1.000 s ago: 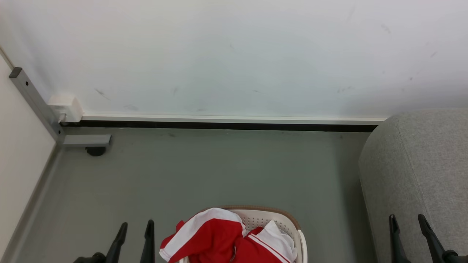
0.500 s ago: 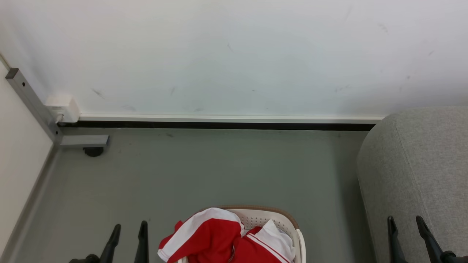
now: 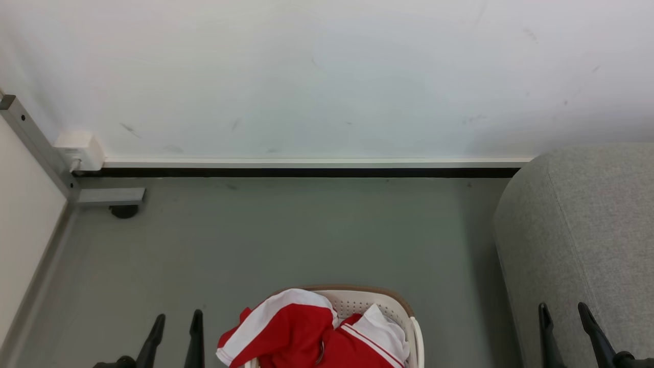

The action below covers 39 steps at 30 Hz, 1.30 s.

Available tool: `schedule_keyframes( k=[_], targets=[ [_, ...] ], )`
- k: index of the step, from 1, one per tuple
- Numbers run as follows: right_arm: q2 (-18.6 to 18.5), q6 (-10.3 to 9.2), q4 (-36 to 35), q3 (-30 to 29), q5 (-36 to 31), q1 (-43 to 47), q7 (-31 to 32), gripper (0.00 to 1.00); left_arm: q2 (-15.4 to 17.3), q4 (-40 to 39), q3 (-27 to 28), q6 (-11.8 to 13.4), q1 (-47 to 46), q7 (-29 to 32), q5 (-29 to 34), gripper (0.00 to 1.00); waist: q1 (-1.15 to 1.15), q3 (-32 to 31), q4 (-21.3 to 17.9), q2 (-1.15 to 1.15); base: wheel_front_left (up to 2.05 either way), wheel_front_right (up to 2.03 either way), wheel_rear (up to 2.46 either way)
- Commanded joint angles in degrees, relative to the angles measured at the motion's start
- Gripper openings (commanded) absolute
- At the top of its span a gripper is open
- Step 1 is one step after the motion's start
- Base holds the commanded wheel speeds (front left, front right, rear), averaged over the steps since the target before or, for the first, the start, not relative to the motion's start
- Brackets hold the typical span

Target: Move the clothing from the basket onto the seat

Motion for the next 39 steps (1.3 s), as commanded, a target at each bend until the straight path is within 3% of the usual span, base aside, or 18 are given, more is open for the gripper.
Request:
schedule_keyframes(
  k=[1,9,18,28,39],
  targets=[
    [-0.3,-0.13,-0.1,0.1,0.1,0.0,-0.2,1.0,0.6,-0.1,0.3,0.1,0.5,0.0,0.4,1.0,0.0,0.3,-0.2,0.0,0.0,0.0,0.0],
    [-0.3,-0.13,-0.9,1.4,0.6,-2.4,-0.2,1.0,1.9,-0.3,0.0,0.1,-1.0,0.0,-0.2,1.0,0.0,3.2,-2.4,0.0,0.0,0.0,0.0],
    [-0.3,-0.14,-5.5,3.8,3.0,-8.4,-0.1,1.0,7.2,2.8,-4.4,0.1,-9.2,0.0,-0.2,1.0,0.0,13.3,-7.7,0.0,0.0,0.0,0.0],
    [-0.2,-0.14,-11.8,4.8,4.9,-15.8,-0.1,1.0,13.2,15.1,-20.2,0.1,-27.4,0.3,-1.5,1.0,0.0,27.2,-11.2,0.0,0.0,0.0,0.0],
    [-0.2,-0.13,-16.6,5.6,5.7,-18.4,-0.1,1.0,12.7,29.9,-36.4,0.1,-39.5,7.6,-8.6,1.0,0.0,35.1,-14.9,0.0,0.0,0.0,0.0]
  ],
)
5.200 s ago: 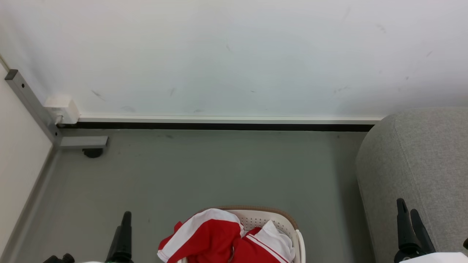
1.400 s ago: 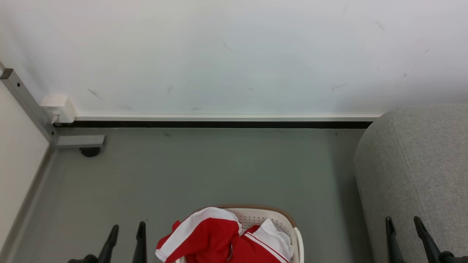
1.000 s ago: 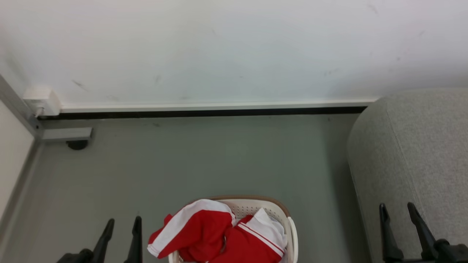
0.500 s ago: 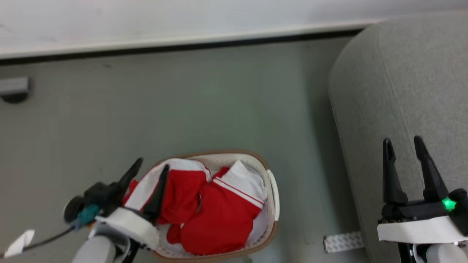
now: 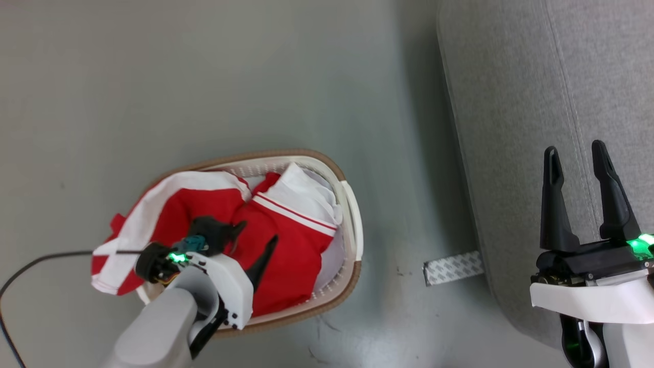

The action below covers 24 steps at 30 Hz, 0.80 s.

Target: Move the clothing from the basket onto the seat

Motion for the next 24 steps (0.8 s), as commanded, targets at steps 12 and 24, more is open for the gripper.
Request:
schedule_keyframes(
  k=[12,24],
  targets=[
    [-0.1,-0.12,-5.0,-0.4,-0.3,-0.1,0.0,1.0,0.1,12.8,-3.6,0.1,-6.5,3.3,-4.5,1.0,-0.01,6.4,-2.5,0.0,0.0,0.0,0.0],
    [-0.1,-0.12,-7.0,-0.9,-0.8,-0.4,0.0,1.0,-1.4,21.0,-5.4,0.3,-14.3,1.3,-3.9,1.0,-0.01,12.9,-2.3,0.0,0.0,0.0,0.0]
  ],
)
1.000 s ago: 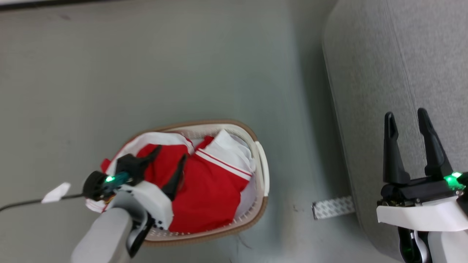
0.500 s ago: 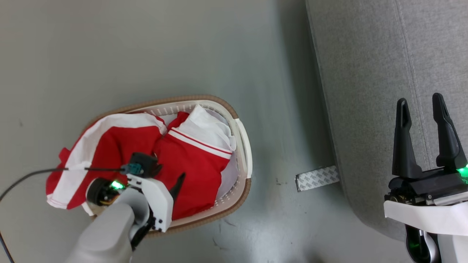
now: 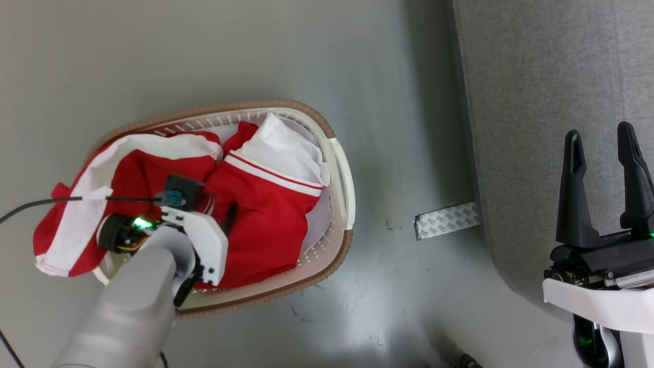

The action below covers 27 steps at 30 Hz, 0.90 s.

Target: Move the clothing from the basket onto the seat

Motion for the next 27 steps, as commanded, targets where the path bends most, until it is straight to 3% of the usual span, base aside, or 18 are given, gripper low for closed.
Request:
schedule_keyframes(
  k=[1,3,4,5,6,17,27],
  targets=[
    [-0.1,-0.12,-0.3,-0.3,-0.1,-0.5,0.0,1.0,-0.2,0.4,-0.4,-0.2,-0.7,-0.6,-0.6,1.0,-0.01,0.9,0.2,0.0,0.0,0.0,0.0],
    [-0.1,-0.12,-0.3,-0.2,-0.1,-0.8,0.0,1.0,-1.0,1.0,-0.9,-0.3,-1.0,-1.2,-1.1,0.98,-0.01,1.3,0.3,0.0,0.0,0.0,0.0],
    [-0.1,-0.12,-0.3,-0.1,-0.2,-0.9,0.0,1.0,-1.4,1.2,-1.1,-0.4,-1.2,-1.4,-1.2,0.49,-0.01,1.4,0.4,0.0,0.0,0.0,0.0],
    [-0.1,-0.13,-0.1,0.0,-0.2,-1.0,0.0,1.0,-1.6,1.5,-1.4,-0.4,-1.4,-1.6,-1.3,0.18,-0.01,1.4,0.5,0.0,0.0,0.0,0.0],
    [-0.1,-0.12,0.0,0.1,-0.3,-1.2,0.0,1.0,-2.0,1.5,-1.8,-0.4,-1.4,-2.0,-1.6,0.0,-0.01,1.4,0.6,0.0,0.0,0.0,0.0],
    [-0.1,-0.12,3.2,0.6,1.0,-0.8,0.0,1.0,-3.9,-4.7,-5.5,-0.4,4.4,-5.9,-11.8,0.0,-0.01,-7.4,3.2,0.0,0.0,0.0,0.0],
    [-0.2,-0.12,7.6,0.7,1.9,3.4,0.0,1.0,-1.1,-15.0,-7.9,-0.4,12.2,-7.9,-19.3,0.0,-0.01,-23.3,6.4,0.0,0.0,0.0,0.0]
  ],
)
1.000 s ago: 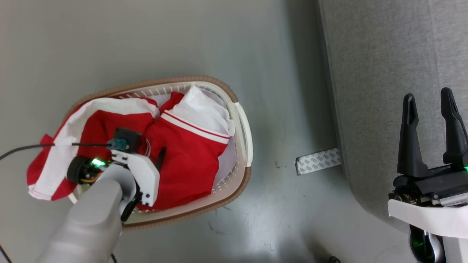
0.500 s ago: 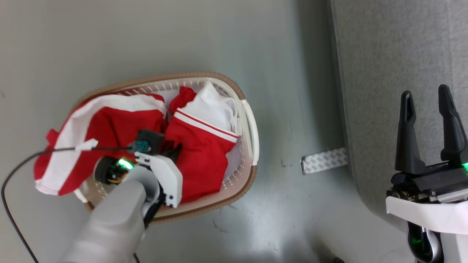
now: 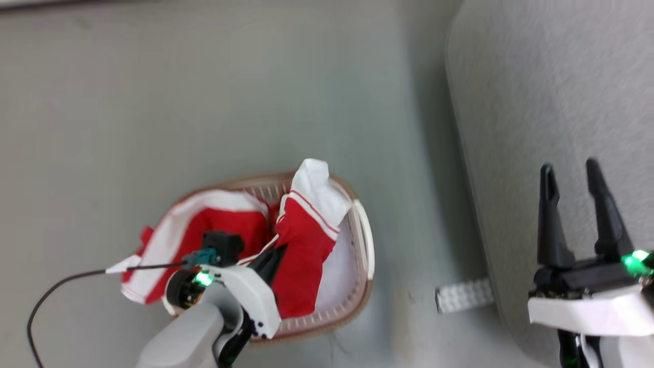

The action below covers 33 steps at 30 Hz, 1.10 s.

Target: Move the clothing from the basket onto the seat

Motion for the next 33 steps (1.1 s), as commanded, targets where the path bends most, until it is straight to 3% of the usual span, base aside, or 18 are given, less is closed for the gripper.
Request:
schedule_keyframes(
  k=[1,10,17,22,33],
  targets=[
    [-0.2,-0.12,0.8,0.0,0.4,1.6,0.0,1.0,0.8,-1.0,0.0,0.1,1.3,-0.4,-0.7,0.0,0.0,-7.5,2.3,0.0,0.0,0.0,0.0],
    [-0.2,-0.12,3.3,-0.1,-0.4,6.5,0.0,1.0,3.4,-10.1,1.5,2.2,3.8,1.1,-3.0,0.0,0.0,-17.6,4.3,0.0,0.0,0.0,0.0],
    [-0.2,-0.13,4.6,1.8,-2.9,9.1,0.0,1.0,6.4,-23.6,3.6,5.8,5.1,4.7,-5.4,0.0,0.0,-23.0,5.6,0.0,0.0,0.0,0.0],
    [-0.2,-0.12,5.5,7.9,-8.7,9.4,0.0,1.0,8.0,-35.2,6.0,8.5,6.8,7.8,-9.2,0.0,0.0,-25.8,6.4,0.0,0.0,0.0,0.0],
    [-0.2,-0.12,9.3,18.4,-13.5,6.3,0.0,1.0,8.4,-46.0,4.8,12.1,8.4,10.4,-8.9,0.0,0.0,-28.8,7.2,0.0,0.0,0.0,0.0]
  ],
)
